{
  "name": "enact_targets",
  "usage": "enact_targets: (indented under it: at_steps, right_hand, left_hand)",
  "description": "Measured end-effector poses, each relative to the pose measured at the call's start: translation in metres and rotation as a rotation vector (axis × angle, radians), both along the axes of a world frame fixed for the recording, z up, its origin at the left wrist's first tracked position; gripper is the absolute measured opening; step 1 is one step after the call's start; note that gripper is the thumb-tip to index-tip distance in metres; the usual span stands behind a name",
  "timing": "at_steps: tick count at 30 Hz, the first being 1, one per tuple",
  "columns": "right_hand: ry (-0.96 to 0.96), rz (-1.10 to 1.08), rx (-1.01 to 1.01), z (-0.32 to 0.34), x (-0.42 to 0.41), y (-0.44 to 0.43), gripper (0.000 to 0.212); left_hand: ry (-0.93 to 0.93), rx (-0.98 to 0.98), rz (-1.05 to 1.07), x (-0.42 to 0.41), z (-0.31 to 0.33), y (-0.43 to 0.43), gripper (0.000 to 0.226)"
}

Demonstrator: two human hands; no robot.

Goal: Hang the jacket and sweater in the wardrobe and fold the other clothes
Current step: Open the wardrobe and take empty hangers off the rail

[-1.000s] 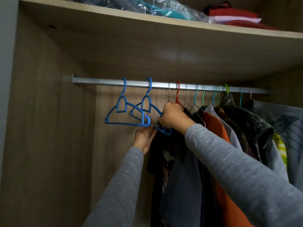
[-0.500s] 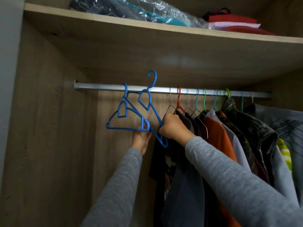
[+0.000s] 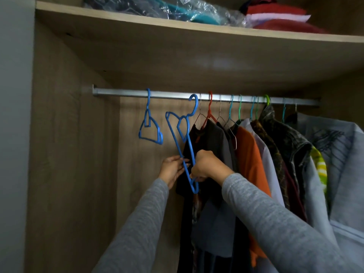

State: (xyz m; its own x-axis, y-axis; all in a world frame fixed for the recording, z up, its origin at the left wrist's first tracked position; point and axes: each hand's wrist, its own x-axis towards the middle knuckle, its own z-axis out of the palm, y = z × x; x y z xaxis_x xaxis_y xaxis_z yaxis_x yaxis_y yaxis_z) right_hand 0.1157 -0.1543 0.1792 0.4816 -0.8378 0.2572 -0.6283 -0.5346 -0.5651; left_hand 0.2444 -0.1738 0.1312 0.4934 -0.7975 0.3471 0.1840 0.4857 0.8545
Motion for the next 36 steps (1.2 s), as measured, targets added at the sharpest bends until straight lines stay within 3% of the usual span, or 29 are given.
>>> enact_targets:
  at_steps: [11, 15, 18, 25, 28, 33, 36]
  right_hand:
    - [-0.029, 0.13, 0.207, -0.049, -0.069, 0.054, 0.027]
    - [-0.002, 0.164, 0.028, -0.068, -0.111, 0.081, 0.014]
    - [-0.063, 0.194, -0.095, -0.083, -0.147, 0.107, 0.015]
    - [-0.093, 0.242, -0.048, -0.11, -0.219, 0.169, 0.018]
    - [-0.189, 0.249, -0.027, -0.113, -0.234, 0.179, 0.01]
    - [-0.598, 0.286, 0.309, -0.122, -0.246, 0.206, 0.017]
    - [-0.584, 0.243, 0.266, -0.134, -0.264, 0.228, 0.022]
  left_hand:
    - [-0.13, 0.163, 0.097, -0.071, -0.039, 0.079, 0.018]
    - [-0.107, 0.152, 0.161, -0.113, -0.054, 0.12, 0.02]
    - [-0.091, 0.164, 0.198, -0.146, -0.073, 0.151, 0.023]
    - [-0.15, 0.25, 0.246, -0.22, -0.111, 0.228, 0.019]
    - [-0.196, 0.3, 0.245, -0.244, -0.118, 0.257, 0.01]
    - [-0.302, 0.392, 0.268, -0.279, -0.126, 0.299, 0.016]
    - [-0.333, 0.451, 0.25, -0.296, -0.126, 0.322, 0.012]
